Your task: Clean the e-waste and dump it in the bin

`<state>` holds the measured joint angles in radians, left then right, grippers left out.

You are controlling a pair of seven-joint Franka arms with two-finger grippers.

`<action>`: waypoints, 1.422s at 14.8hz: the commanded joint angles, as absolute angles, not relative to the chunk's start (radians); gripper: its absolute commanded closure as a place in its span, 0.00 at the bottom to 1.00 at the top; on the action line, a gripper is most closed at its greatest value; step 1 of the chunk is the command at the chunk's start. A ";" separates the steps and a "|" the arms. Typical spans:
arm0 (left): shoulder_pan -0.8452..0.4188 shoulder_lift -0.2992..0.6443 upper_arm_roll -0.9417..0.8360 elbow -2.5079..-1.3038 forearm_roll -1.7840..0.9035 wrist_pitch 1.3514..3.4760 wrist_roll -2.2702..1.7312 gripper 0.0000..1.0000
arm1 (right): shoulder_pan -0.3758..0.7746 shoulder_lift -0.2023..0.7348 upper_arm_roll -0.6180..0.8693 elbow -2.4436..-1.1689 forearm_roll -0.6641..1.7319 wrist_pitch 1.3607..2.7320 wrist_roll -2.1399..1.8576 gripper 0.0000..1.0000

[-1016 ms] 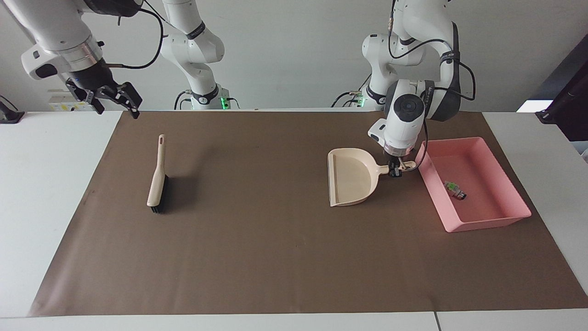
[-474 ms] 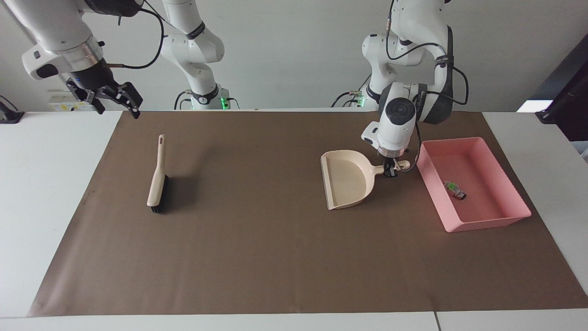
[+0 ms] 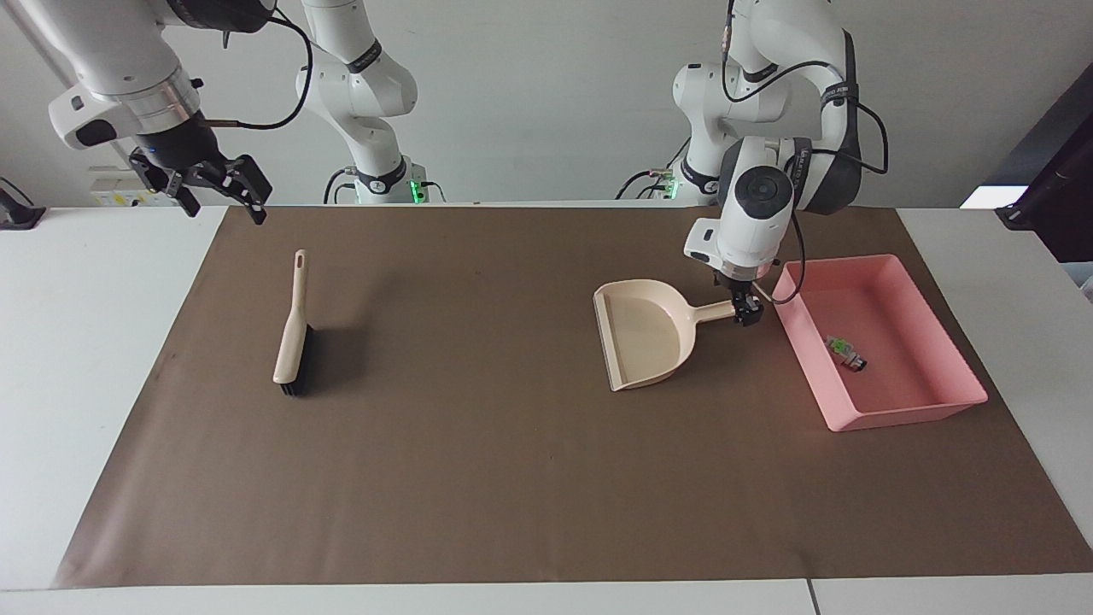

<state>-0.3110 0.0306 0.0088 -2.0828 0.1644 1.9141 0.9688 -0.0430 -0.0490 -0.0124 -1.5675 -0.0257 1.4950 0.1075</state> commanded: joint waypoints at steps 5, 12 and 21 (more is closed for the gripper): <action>-0.140 -0.035 0.009 -2.065 0.149 1.896 0.699 0.02 | -0.015 -0.046 -0.003 -1.563 -0.028 1.456 0.143 0.00; -0.089 0.054 0.009 -1.794 0.114 1.720 0.315 0.02 | -0.021 -0.051 -0.003 -1.569 -0.035 1.459 0.089 0.00; -0.032 0.014 0.011 -1.591 -0.002 1.474 0.063 0.02 | -0.025 -0.049 -0.003 -1.569 -0.035 1.459 0.089 0.00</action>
